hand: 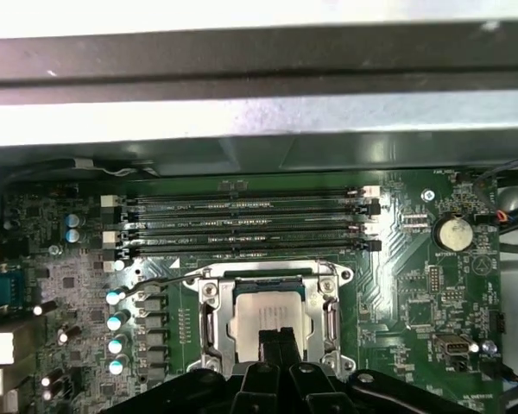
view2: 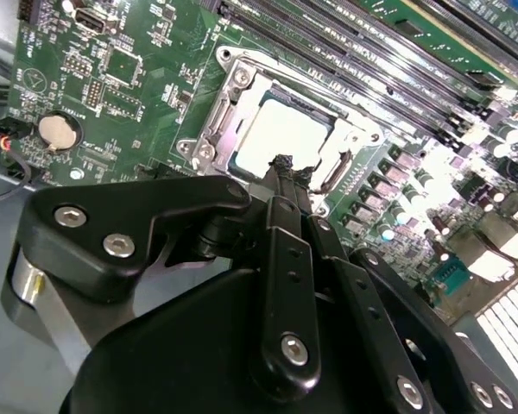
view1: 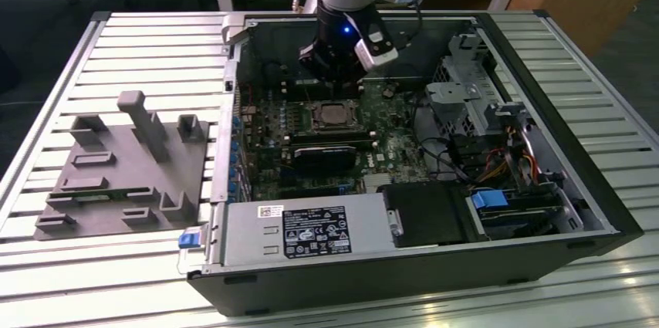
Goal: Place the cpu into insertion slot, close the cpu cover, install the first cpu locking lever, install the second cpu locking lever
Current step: 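Install the first cpu locking lever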
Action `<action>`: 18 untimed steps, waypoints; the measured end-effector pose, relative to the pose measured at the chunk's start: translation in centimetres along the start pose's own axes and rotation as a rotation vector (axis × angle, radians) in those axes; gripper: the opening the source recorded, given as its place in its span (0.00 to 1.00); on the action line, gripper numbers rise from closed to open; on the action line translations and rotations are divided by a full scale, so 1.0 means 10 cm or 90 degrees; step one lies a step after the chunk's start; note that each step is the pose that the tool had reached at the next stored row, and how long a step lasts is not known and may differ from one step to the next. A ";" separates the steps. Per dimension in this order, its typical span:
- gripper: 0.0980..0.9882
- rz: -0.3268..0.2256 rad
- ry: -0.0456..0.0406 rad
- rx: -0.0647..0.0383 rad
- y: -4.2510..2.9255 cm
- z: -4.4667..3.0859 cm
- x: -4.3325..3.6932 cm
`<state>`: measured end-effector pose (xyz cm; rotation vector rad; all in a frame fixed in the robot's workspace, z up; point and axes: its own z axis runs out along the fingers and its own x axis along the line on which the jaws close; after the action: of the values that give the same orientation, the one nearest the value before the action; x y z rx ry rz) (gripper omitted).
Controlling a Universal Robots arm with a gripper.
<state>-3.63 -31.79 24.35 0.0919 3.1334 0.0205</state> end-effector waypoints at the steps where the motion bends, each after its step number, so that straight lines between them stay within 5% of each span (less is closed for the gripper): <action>1: 0.00 0.000 0.0000 0.000 0.000 -0.021 0.000; 10: 0.00 0.000 0.0000 0.000 0.001 -0.076 0.002; 18: 0.00 0.000 -0.0008 0.000 -0.006 -0.077 0.115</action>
<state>-4.79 -31.79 25.11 0.0918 3.1321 0.0211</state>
